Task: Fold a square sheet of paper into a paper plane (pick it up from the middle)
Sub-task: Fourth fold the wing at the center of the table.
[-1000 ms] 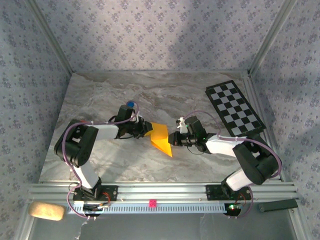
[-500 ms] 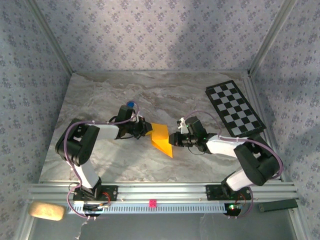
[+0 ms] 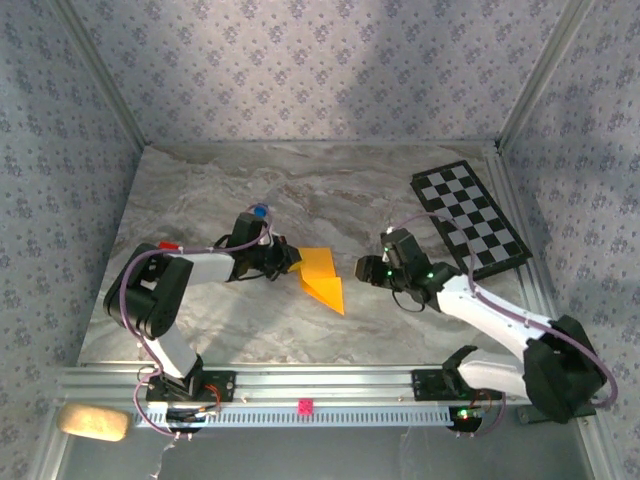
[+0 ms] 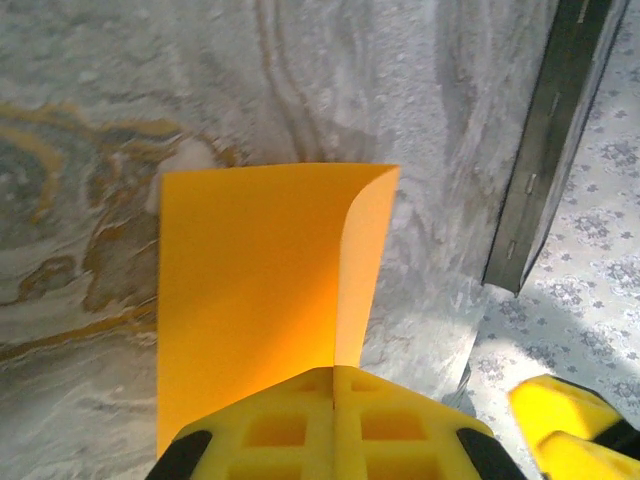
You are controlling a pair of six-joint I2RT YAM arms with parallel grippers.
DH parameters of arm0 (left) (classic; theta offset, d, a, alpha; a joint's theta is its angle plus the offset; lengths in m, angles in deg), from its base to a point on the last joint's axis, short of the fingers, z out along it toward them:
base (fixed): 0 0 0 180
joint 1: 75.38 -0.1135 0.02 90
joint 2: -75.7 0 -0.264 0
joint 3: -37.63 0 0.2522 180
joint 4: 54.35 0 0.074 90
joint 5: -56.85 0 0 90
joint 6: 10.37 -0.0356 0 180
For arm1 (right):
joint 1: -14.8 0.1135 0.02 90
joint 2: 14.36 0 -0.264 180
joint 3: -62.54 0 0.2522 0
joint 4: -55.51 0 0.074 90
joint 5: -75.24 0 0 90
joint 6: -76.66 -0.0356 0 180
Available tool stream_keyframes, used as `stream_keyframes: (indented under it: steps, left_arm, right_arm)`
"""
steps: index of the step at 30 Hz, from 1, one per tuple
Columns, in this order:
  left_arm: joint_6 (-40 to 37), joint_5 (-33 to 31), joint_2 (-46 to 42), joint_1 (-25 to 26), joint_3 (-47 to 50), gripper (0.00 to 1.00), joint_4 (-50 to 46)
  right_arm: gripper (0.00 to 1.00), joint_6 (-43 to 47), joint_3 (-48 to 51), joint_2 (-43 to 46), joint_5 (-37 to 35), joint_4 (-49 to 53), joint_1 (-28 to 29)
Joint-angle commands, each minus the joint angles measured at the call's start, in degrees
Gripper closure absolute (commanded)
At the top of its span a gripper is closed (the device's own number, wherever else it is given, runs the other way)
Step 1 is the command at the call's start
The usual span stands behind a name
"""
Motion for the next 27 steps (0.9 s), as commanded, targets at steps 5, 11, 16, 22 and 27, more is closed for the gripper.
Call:
stream_keyframes:
  steps: [5, 11, 16, 22, 27]
  left_arm:
    - [0.09, -0.31, -3.27, 0.08, -1.65, 1.00, -5.52]
    - [-2.65, -2.71, -3.21, 0.21, -5.43, 1.00, -10.07]
    - [-2.74, -2.01, -1.71, 0.13, -7.59, 1.00, -11.99]
    - [-3.44, -1.22, -1.33, 0.87, -8.39, 1.00, -13.10]
    - [-2.89, -0.77, -1.02, 1.03, -8.61, 1.00, -12.39]
  right_arm:
    - [0.53, 5.08, 2.48, 5.37, -15.13, -1.63, 6.13]
    - [0.52, 5.98, 2.25, 5.61, -10.16, -0.36, 3.97]
    - [0.51, 19.36, 4.37, 3.04, -16.49, -7.90, 14.26]
    - [0.58, 35.27, -3.75, -12.17, -25.23, -8.42, 26.20]
    - [0.57, 39.87, -6.00, -19.21, -32.12, -12.18, 30.20]
